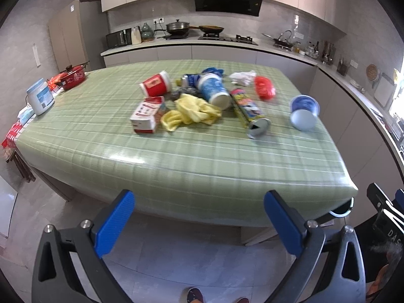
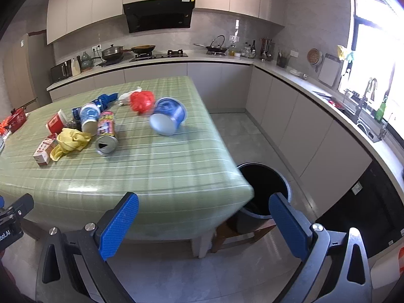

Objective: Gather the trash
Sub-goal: 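Grasp the milk carton with the left tool while the right tool grasps the spray can, then lift the carton and spray can and carry both toward the black bucket, then open the left tool then the right tool over the bucket, dropping both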

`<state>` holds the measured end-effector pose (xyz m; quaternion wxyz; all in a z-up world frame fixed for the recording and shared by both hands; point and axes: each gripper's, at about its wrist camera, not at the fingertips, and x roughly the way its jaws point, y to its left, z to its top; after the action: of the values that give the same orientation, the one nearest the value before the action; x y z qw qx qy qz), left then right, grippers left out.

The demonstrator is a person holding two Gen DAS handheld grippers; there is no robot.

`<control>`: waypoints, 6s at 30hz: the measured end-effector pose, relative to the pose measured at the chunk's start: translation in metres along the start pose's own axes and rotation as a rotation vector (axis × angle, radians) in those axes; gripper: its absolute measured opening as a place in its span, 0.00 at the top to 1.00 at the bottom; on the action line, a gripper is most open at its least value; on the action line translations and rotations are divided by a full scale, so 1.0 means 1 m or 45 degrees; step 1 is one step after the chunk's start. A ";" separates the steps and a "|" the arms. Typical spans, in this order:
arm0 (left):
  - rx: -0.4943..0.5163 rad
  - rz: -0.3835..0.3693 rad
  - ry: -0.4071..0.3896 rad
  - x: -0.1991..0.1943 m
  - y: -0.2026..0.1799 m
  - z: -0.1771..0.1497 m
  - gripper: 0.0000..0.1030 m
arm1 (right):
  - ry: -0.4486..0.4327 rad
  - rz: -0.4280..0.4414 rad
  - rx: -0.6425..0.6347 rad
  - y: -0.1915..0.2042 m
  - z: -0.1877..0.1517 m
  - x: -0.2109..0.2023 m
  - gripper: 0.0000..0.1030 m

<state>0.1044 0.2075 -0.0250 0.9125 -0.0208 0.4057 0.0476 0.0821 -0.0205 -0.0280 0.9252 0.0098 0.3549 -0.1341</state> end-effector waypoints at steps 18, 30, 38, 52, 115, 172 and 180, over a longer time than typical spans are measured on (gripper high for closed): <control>-0.147 0.167 0.004 0.071 0.072 0.062 0.00 | 0.000 0.248 -0.131 0.105 0.058 0.081 0.00; -0.177 0.192 0.084 0.134 0.105 0.096 0.00 | 0.061 0.303 -0.174 0.148 0.090 0.138 0.00; -0.083 0.080 0.160 0.189 0.114 0.123 0.03 | 0.127 0.252 -0.127 0.181 0.104 0.174 0.00; 0.017 -0.064 0.244 0.225 0.114 0.127 0.45 | 0.256 0.229 -0.084 0.207 0.110 0.225 0.13; 0.214 -0.305 0.025 0.108 -0.053 0.096 0.50 | 0.168 0.437 0.057 0.054 0.073 0.144 0.47; 0.239 -0.184 0.231 0.183 -0.450 -0.006 0.33 | 0.505 0.399 0.086 -0.299 -0.017 0.367 0.35; 0.289 -0.238 0.218 0.138 -0.450 0.009 0.33 | 0.372 0.193 0.122 -0.315 0.016 0.311 0.35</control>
<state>0.2500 -0.2295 -0.1215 0.8715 0.0408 0.4812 -0.0856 0.2337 -0.4015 -0.1971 0.8696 0.1001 0.4772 -0.0778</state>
